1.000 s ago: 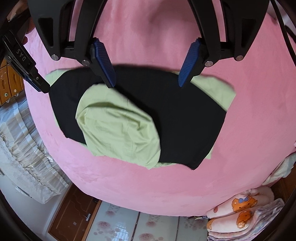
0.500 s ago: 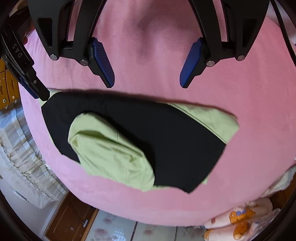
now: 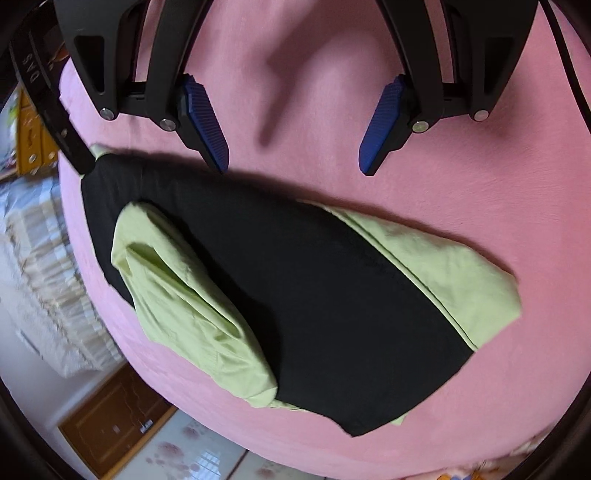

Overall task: Fold large clothes
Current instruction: 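Grasp the green-edged side of the bundle with both tools, then lift the bundle side with both tools and fold it over the hood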

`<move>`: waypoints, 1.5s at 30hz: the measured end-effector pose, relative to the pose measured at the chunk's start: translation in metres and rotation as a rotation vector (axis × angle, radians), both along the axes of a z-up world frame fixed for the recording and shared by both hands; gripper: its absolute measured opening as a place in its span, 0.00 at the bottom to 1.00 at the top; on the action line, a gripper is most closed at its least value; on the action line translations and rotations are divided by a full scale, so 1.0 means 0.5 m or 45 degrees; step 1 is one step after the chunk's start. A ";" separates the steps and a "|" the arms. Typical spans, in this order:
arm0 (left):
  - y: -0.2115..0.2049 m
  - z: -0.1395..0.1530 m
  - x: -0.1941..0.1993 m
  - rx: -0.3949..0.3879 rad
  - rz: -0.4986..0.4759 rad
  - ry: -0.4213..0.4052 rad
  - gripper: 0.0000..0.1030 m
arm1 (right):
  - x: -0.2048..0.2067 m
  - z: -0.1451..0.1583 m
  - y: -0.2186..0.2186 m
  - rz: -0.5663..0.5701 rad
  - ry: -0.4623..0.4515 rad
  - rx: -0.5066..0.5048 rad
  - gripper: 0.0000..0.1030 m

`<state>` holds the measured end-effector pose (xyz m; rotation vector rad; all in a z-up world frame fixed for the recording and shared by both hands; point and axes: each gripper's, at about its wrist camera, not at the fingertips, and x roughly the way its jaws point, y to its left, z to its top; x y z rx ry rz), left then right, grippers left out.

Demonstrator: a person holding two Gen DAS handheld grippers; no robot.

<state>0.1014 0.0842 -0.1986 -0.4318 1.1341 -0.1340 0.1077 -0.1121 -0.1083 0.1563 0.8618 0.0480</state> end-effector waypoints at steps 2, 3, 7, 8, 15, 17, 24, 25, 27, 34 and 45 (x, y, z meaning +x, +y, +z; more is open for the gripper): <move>0.009 -0.017 0.015 -0.038 0.024 0.005 0.69 | 0.009 -0.008 0.003 0.005 0.008 0.001 0.51; 0.015 -0.023 0.021 -0.059 0.037 0.001 0.69 | 0.013 -0.011 0.005 0.006 0.013 0.002 0.51; 0.037 -0.044 0.049 -0.128 0.086 -0.062 0.70 | 0.028 -0.023 0.010 0.005 0.020 0.005 0.51; 0.041 -0.047 0.055 -0.139 0.096 -0.079 0.70 | 0.031 -0.025 0.011 0.003 0.017 0.004 0.51; 0.064 -0.061 0.108 -0.162 0.167 -0.209 0.70 | 0.061 -0.032 0.013 0.004 0.007 -0.024 0.51; 0.069 -0.061 0.126 -0.151 0.191 -0.231 0.70 | 0.072 -0.029 0.016 0.003 -0.008 -0.049 0.51; 0.092 -0.046 0.173 -0.097 0.333 -0.287 0.66 | 0.150 0.007 0.029 0.007 -0.137 -0.150 0.50; 0.094 -0.044 0.178 -0.098 0.350 -0.296 0.65 | 0.165 0.009 0.031 0.005 -0.148 -0.166 0.50; 0.094 -0.039 0.184 -0.069 0.373 -0.301 0.46 | 0.194 0.007 0.040 0.004 -0.166 -0.205 0.48; 0.076 0.006 0.170 0.171 0.337 -0.383 0.08 | 0.265 -0.093 0.081 0.107 -0.006 -0.271 0.09; -0.147 0.199 0.134 0.357 -0.017 -0.809 0.05 | 0.246 -0.147 0.034 0.085 0.083 -0.026 0.05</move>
